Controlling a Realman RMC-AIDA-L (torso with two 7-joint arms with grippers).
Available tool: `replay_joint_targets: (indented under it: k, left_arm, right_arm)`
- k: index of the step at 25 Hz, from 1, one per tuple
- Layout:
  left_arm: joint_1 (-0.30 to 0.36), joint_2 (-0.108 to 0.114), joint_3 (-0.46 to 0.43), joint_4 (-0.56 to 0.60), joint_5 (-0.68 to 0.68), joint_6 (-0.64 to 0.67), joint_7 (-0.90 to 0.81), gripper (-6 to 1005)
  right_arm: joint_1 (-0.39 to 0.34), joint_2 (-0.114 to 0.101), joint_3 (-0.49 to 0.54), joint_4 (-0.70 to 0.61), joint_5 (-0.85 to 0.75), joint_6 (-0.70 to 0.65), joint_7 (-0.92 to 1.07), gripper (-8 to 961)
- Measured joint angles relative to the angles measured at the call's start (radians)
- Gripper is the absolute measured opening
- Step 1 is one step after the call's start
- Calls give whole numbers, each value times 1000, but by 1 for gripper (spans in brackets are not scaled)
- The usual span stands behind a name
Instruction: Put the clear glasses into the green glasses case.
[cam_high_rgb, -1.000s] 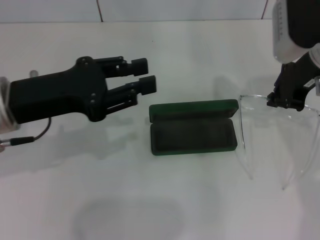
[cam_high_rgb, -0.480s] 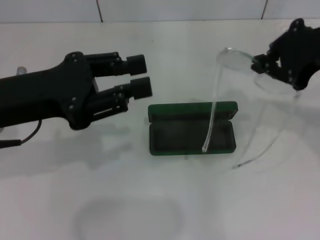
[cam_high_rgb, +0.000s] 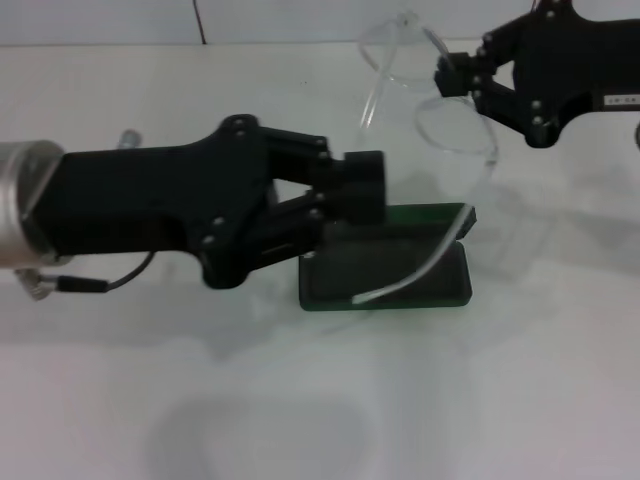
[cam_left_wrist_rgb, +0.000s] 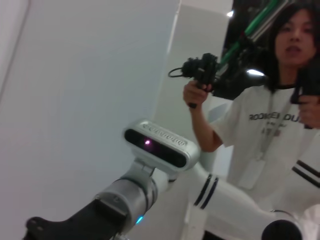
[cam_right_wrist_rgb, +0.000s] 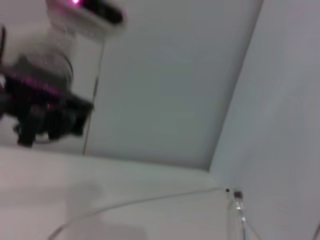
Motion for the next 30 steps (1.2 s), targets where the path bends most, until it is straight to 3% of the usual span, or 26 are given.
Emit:
replay_joint_targets:
  k: [2, 10, 30]
  left_arm:
    - [-21, 1, 7, -30, -2, -1, 5, 213]
    - [-52, 1, 7, -108, -8, -3, 67, 169]
    - [-98, 1, 1, -260, -9, -3, 135, 141]
  right_arm:
    - [11, 0, -5, 55, 52, 0, -36, 41]
    - [40, -1, -27, 237, 181, -37, -138, 41]
    - [32, 0, -56, 300, 264, -120, -198, 42]
